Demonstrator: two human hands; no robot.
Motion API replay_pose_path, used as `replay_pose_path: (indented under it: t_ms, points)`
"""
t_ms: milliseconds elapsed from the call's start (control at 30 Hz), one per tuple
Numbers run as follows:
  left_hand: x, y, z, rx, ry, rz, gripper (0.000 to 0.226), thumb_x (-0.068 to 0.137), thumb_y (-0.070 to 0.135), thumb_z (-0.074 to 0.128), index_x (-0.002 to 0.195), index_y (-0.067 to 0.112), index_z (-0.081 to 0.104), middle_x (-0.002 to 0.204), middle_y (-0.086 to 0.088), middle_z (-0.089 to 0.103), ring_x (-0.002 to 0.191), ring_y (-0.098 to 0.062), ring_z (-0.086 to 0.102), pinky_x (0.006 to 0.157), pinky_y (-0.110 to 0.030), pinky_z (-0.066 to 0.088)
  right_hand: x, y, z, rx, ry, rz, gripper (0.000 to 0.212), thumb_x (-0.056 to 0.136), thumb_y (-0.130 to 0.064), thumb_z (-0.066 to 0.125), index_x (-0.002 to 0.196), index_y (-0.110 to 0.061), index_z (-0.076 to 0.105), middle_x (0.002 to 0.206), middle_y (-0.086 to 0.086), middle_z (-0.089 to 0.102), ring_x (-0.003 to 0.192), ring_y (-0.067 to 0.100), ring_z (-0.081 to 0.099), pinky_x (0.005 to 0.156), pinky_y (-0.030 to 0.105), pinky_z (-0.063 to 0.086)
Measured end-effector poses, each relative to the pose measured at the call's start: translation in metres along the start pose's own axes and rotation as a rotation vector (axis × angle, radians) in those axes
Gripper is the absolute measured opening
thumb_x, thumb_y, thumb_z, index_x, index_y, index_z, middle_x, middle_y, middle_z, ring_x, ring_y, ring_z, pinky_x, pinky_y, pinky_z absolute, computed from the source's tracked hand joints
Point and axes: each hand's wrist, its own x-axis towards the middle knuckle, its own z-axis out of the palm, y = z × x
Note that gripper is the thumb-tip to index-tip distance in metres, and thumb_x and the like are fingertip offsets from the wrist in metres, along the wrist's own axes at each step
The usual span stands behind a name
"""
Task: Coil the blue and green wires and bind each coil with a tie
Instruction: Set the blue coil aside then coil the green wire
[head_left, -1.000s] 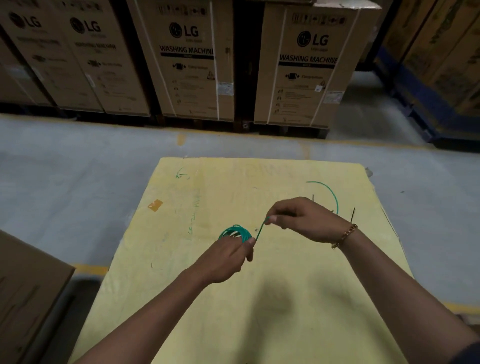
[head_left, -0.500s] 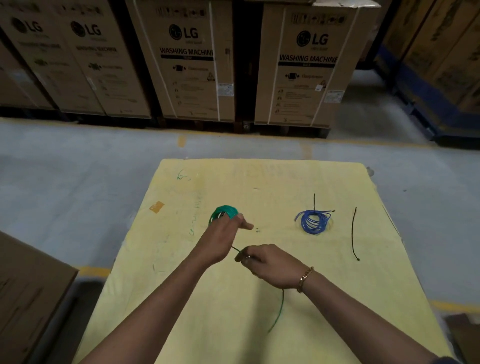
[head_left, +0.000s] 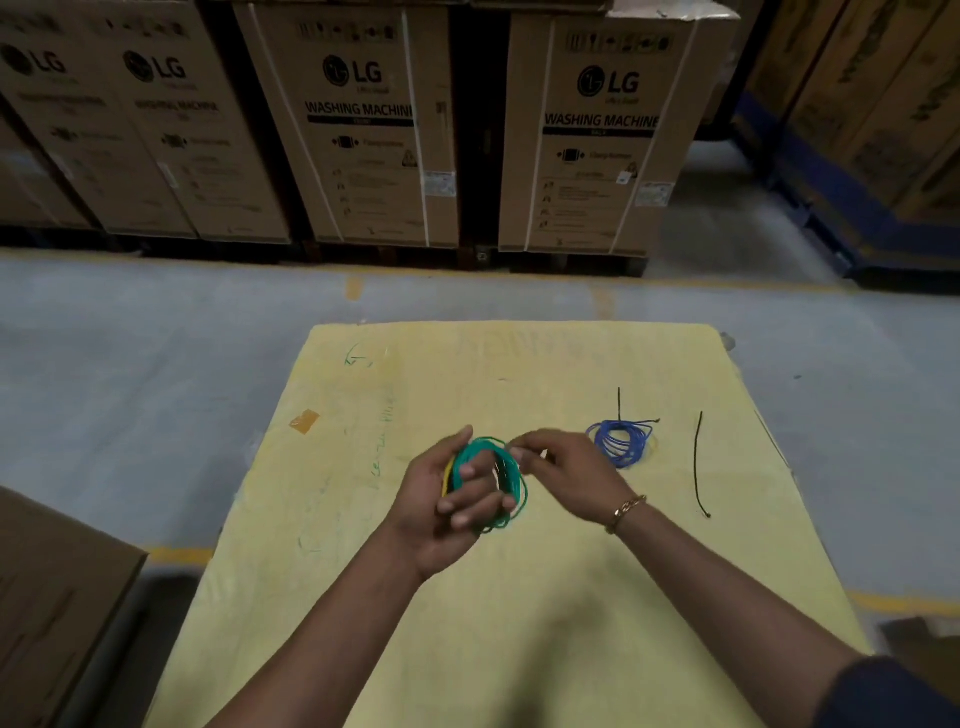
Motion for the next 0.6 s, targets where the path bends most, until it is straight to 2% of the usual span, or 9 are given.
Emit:
replay_pose_path:
  t_ms: [67, 133, 200, 300, 367, 433, 500, 533, 600]
  points:
    - [0.003, 0.006, 0.003, -0.067, 0.06, 0.094, 0.046, 0.102, 0.036, 0.042, 0.061, 0.015, 0.045, 0.035, 0.002, 0.029, 0.033, -0.015, 0.032, 0.081, -0.033, 0.048, -0.01, 0.001, 0.018, -0.031, -0.095, 0.079, 0.028, 0.099, -0.022, 0.054, 0.076, -0.033, 0.067, 0.064, -0.03, 0.063, 0.056, -0.005, 0.054, 0.064, 0.026, 0.043]
    - [0.006, 0.009, 0.001, -0.036, 0.137, 0.159, 0.043, 0.102, 0.033, 0.042, 0.064, 0.014, 0.046, 0.041, 0.0, 0.031, 0.04, -0.017, 0.035, 0.089, -0.036, 0.047, -0.019, -0.004, 0.032, -0.068, -0.169, 0.117, 0.034, 0.1, -0.025, 0.051, 0.069, -0.037, 0.058, 0.066, -0.023, 0.065, 0.055, -0.003, 0.053, 0.067, 0.029, 0.046]
    - [0.008, 0.009, -0.001, 0.02, 0.206, 0.197, 0.041, 0.102, 0.031, 0.043, 0.066, 0.013, 0.047, 0.048, -0.002, 0.035, 0.044, -0.02, 0.04, 0.096, -0.039, 0.046, -0.025, -0.011, 0.04, -0.095, -0.216, 0.113, 0.026, 0.099, -0.026, 0.047, 0.079, -0.037, 0.061, 0.079, -0.015, 0.071, 0.066, -0.001, 0.056, 0.074, 0.031, 0.05]
    - [0.013, 0.008, -0.005, 0.104, 0.276, 0.247, 0.041, 0.104, 0.03, 0.04, 0.069, 0.012, 0.049, 0.053, -0.005, 0.041, 0.051, -0.025, 0.048, 0.101, -0.043, 0.042, -0.033, -0.019, 0.044, -0.124, -0.212, 0.116, 0.023, 0.095, -0.034, 0.048, 0.101, -0.032, 0.07, 0.084, -0.015, 0.076, 0.073, 0.002, 0.061, 0.073, 0.03, 0.05]
    - [0.015, 0.004, -0.006, 0.228, 0.323, 0.266, 0.042, 0.106, 0.031, 0.037, 0.071, 0.012, 0.051, 0.058, -0.01, 0.053, 0.064, -0.032, 0.061, 0.097, -0.045, 0.04, -0.036, -0.021, 0.043, -0.201, -0.15, 0.084, 0.024, 0.094, -0.039, 0.05, 0.101, -0.032, 0.071, 0.085, -0.012, 0.076, 0.08, 0.009, 0.065, 0.072, 0.03, 0.051]
    - [0.016, -0.002, -0.003, 0.385, 0.378, 0.252, 0.042, 0.107, 0.034, 0.035, 0.074, 0.014, 0.052, 0.072, -0.016, 0.068, 0.083, -0.034, 0.069, 0.089, -0.042, 0.043, -0.038, -0.021, 0.04, -0.319, -0.031, -0.01, 0.024, 0.094, -0.041, 0.05, 0.099, -0.031, 0.072, 0.096, -0.01, 0.075, 0.082, 0.017, 0.066, 0.068, 0.03, 0.045]
    - [0.015, -0.008, 0.003, 0.504, 0.447, 0.246, 0.043, 0.107, 0.036, 0.035, 0.075, 0.016, 0.054, 0.081, -0.01, 0.073, 0.082, -0.026, 0.066, 0.072, -0.032, 0.044, -0.037, -0.021, 0.038, -0.398, 0.088, -0.134, 0.025, 0.093, -0.04, 0.049, 0.092, -0.029, 0.071, 0.113, -0.017, 0.072, 0.079, 0.019, 0.065, 0.068, 0.031, 0.04]
    - [0.014, -0.01, 0.007, 0.54, 0.47, 0.255, 0.043, 0.107, 0.036, 0.034, 0.076, 0.015, 0.054, 0.083, -0.007, 0.075, 0.079, -0.021, 0.067, 0.068, -0.029, 0.043, -0.037, -0.021, 0.037, -0.415, 0.119, -0.174, 0.025, 0.092, -0.04, 0.048, 0.089, -0.029, 0.071, 0.108, -0.018, 0.073, 0.076, 0.018, 0.064, 0.071, 0.033, 0.042]
    - [0.016, -0.014, 0.014, 0.594, 0.494, 0.282, 0.042, 0.108, 0.033, 0.03, 0.08, 0.013, 0.054, 0.087, -0.006, 0.078, 0.077, -0.017, 0.071, 0.065, -0.024, 0.046, -0.038, -0.02, 0.037, -0.436, 0.167, -0.217, 0.023, 0.089, -0.037, 0.048, 0.084, -0.03, 0.069, 0.081, -0.012, 0.07, 0.072, 0.016, 0.061, 0.071, 0.037, 0.045]
